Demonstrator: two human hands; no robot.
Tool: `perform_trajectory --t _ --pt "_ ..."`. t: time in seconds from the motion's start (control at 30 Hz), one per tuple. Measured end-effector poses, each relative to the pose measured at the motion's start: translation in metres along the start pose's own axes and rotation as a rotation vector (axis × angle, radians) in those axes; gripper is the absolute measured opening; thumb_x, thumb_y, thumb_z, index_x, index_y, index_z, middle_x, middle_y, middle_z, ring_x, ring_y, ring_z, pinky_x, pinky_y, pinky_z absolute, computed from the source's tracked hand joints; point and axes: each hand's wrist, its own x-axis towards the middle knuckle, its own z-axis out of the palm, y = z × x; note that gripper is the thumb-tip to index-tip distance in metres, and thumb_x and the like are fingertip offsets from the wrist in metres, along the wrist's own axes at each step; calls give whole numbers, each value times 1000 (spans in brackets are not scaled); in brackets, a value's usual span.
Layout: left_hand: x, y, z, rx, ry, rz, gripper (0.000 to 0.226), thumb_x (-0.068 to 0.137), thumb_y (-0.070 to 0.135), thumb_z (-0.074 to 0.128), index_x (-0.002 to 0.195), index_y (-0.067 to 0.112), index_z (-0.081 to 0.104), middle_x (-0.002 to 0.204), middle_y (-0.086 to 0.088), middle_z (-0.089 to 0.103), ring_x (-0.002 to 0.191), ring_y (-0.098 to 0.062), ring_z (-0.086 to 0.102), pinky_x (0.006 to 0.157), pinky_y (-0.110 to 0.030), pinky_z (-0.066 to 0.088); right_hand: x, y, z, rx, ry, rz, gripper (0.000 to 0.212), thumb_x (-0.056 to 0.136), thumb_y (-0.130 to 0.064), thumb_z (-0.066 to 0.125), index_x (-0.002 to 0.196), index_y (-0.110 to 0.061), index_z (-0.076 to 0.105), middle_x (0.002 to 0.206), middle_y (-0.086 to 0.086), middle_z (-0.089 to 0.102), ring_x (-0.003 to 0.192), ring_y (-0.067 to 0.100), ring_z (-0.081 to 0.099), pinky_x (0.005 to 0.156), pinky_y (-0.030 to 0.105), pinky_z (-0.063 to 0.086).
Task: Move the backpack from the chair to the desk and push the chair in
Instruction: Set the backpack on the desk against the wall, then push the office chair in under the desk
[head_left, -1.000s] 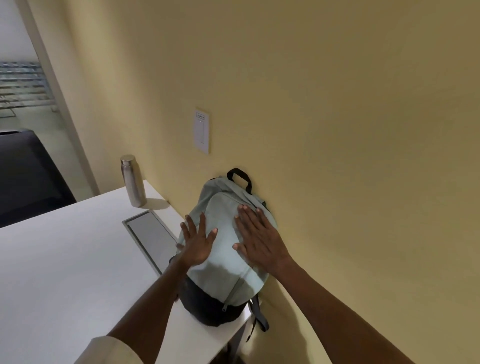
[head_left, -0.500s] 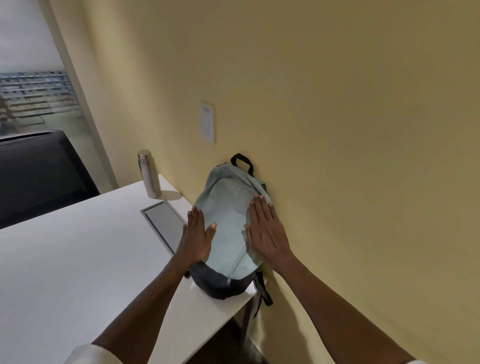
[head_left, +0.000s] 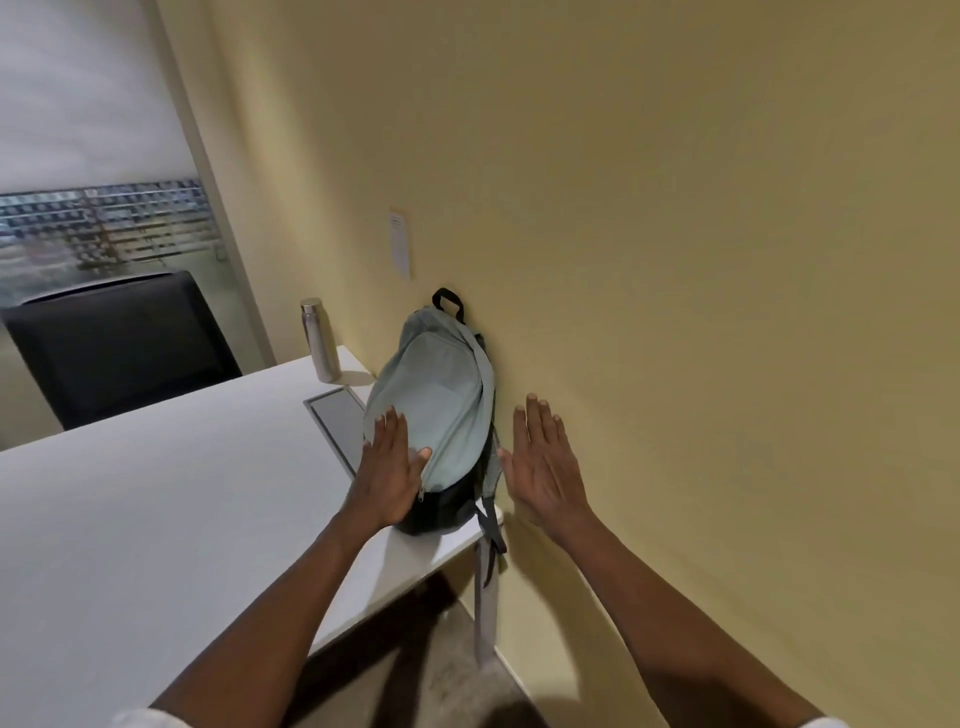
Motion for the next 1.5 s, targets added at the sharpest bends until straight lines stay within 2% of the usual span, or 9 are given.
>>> perform_trajectory --t 0.13,0.3,0.43,0.53,0.7,0.9,1.03,1.33,1.5 --pt "-44 20 -1 67 12 7 69 104 43 24 155 7 -5 164 -11 -13 152 -25 -12 123 -42 -2 -41 2 -7 35 12 57 62 103 -35 33 151 4 26 160 27 22 149 39 23 123 49 16" --pt "-82 34 -8 80 21 10 70 103 45 26 156 12 -6 164 -5 -15 151 -20 -14 122 -41 -1 -79 6 -20 42 -33 68 77 95 -46 10 152 3 27 160 28 21 149 42 22 122 51 20" --pt "-99 36 -13 103 23 37 70 103 48 25 156 14 -6 164 -2 -16 149 -16 -17 121 -40 -2 -102 13 -29 21 -42 113 69 100 -44 20 155 0 19 163 25 13 152 38 13 125 48 12" --pt "-107 37 -17 106 24 56 71 102 49 24 156 15 -6 163 -1 -17 147 -15 -19 120 -39 -2 -117 17 -36 -4 -37 132 67 102 -41 28 155 -1 20 163 25 13 152 38 13 125 48 11" --pt "-132 38 -22 102 14 77 71 102 49 23 156 13 -5 164 -3 -15 150 -19 -15 121 -40 -1 -150 11 -50 -56 -54 178 68 102 -44 25 155 -3 19 163 26 10 151 42 12 123 49 9" --pt "-184 27 -38 100 -22 151 70 103 46 25 156 13 -7 164 -4 -15 150 -19 -15 120 -39 -2 -202 -28 -74 -94 -40 236 67 102 -43 27 155 -4 21 163 26 12 150 43 13 123 51 11" --pt "-219 10 -56 106 -17 208 70 103 48 23 156 13 -6 164 -4 -14 149 -16 -16 118 -35 -5 -246 -70 -90 -128 22 287 64 101 -41 35 152 -2 32 159 28 24 147 44 25 121 53 22" --pt "-307 -22 -85 83 -57 213 69 102 49 24 156 18 -7 164 -2 -17 149 -16 -17 121 -41 -2 -333 -151 -118 -172 30 298 65 101 -43 31 152 -2 31 160 26 24 149 40 23 122 49 18" --pt "-341 -26 -98 65 -43 221 69 103 47 26 156 19 -7 164 -1 -17 146 -13 -20 119 -39 -4 -357 -170 -127 -183 22 294 68 101 -46 23 154 -3 26 162 24 18 151 36 17 123 45 9"
